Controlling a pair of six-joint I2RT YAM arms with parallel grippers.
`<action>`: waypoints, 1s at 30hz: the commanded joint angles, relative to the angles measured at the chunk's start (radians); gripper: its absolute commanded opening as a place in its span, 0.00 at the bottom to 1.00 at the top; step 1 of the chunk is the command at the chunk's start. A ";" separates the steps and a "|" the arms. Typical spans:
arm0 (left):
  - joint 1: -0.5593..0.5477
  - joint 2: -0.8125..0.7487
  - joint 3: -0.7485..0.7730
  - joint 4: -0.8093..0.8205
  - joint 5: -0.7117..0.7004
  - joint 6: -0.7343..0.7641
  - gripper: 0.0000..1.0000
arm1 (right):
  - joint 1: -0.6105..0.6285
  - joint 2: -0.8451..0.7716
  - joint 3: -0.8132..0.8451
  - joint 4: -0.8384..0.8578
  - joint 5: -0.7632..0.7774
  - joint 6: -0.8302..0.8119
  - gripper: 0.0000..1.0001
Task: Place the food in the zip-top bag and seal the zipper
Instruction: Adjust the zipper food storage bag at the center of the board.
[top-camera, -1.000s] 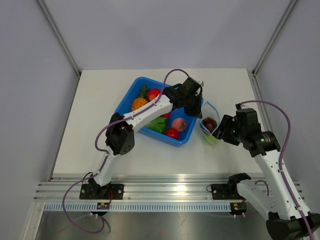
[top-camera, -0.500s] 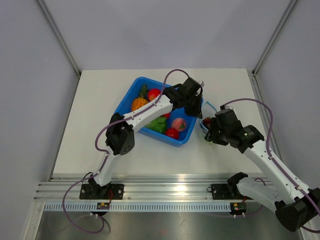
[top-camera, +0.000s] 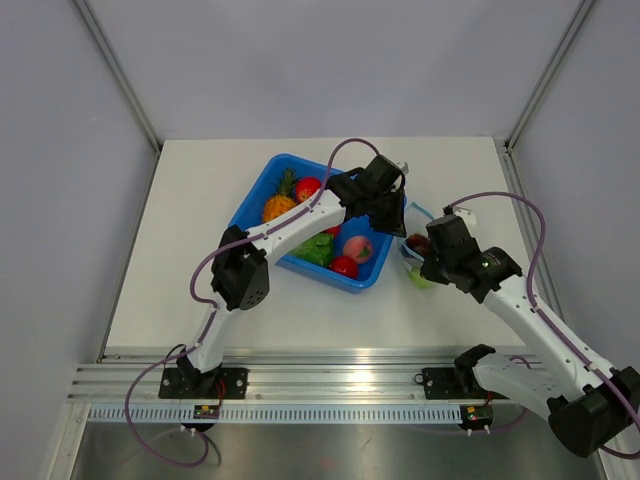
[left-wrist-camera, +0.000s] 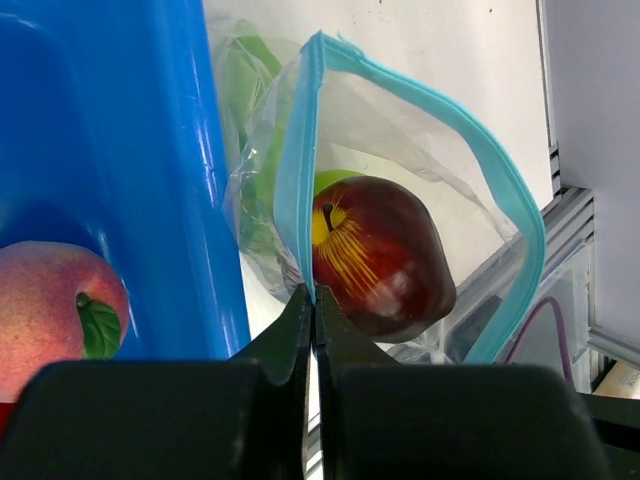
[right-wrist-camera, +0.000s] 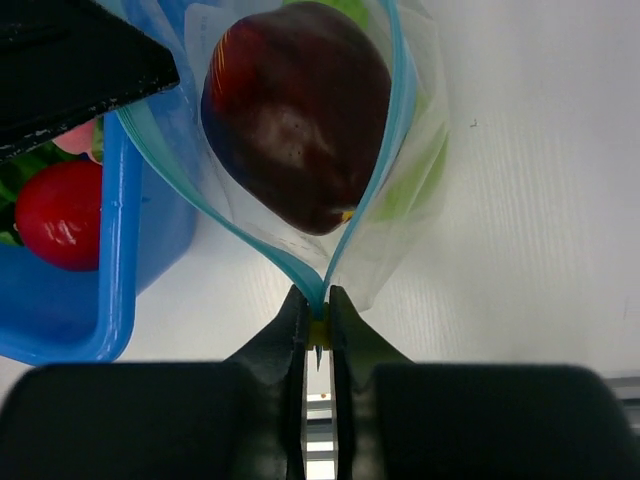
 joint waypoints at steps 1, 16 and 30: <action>0.001 -0.008 0.021 0.045 0.025 0.026 0.16 | 0.007 -0.026 0.022 0.037 0.064 -0.037 0.06; 0.028 -0.333 -0.163 0.132 0.016 0.430 0.73 | -0.013 -0.006 0.325 -0.193 -0.104 -0.348 0.00; 0.027 -0.563 -0.407 0.238 0.278 0.735 0.68 | -0.013 -0.113 0.356 -0.218 -0.407 -0.514 0.00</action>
